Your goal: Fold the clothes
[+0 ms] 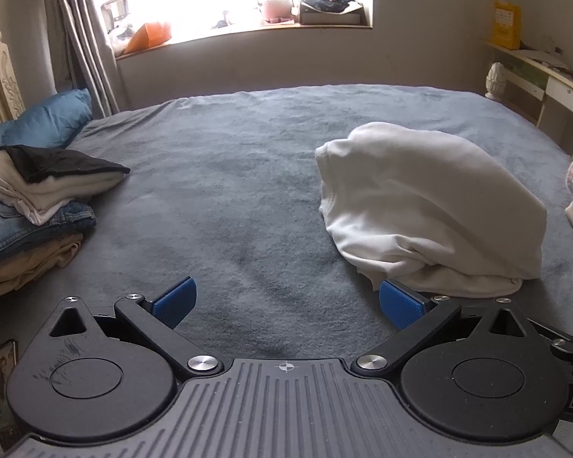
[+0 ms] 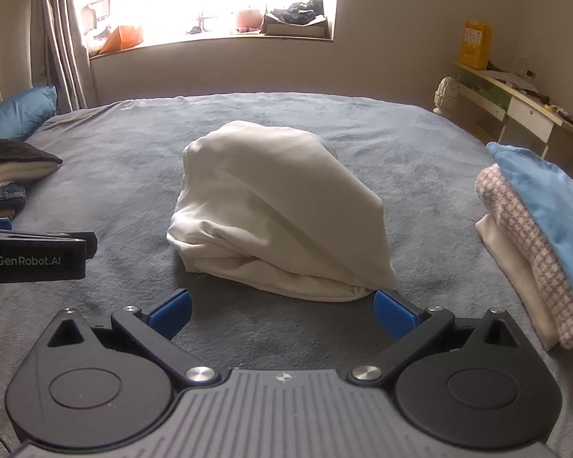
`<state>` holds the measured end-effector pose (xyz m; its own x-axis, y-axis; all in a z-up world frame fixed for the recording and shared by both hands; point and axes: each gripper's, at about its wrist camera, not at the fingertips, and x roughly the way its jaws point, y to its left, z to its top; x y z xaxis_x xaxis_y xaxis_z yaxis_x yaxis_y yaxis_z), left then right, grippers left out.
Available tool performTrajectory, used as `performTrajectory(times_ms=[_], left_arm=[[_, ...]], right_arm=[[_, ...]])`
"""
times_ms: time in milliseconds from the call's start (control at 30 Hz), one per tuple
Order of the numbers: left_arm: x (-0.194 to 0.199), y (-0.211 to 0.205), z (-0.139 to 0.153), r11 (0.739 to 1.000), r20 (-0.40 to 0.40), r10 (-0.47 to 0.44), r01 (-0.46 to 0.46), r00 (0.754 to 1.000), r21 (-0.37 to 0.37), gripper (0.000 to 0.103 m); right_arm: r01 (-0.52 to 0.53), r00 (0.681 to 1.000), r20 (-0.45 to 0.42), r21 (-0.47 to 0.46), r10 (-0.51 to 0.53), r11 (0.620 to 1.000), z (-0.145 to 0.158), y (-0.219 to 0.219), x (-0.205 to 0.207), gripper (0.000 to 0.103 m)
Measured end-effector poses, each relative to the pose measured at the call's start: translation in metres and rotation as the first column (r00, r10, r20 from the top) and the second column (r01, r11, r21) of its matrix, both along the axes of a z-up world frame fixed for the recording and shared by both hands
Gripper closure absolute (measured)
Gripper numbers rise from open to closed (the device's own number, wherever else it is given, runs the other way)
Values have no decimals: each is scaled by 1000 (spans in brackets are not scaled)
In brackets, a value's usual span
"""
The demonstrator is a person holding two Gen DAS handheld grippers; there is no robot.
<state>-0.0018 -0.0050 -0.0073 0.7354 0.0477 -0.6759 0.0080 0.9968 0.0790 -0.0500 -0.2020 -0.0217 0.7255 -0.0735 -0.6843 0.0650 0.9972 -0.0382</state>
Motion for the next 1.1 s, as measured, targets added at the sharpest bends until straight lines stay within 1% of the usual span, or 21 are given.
performTrajectory(times_ms=[300,1100], left_arm=[[1,5,0,999,-2,31,-31,1000,-11,0],[2,5,-5,999,-26,45,-45,999,-15,0]], right_arm=[[14,1000,8,-15,-14,1000,2,-1,0,0],[24,1000,8,-16,-24,1000,0,-3,0,0]])
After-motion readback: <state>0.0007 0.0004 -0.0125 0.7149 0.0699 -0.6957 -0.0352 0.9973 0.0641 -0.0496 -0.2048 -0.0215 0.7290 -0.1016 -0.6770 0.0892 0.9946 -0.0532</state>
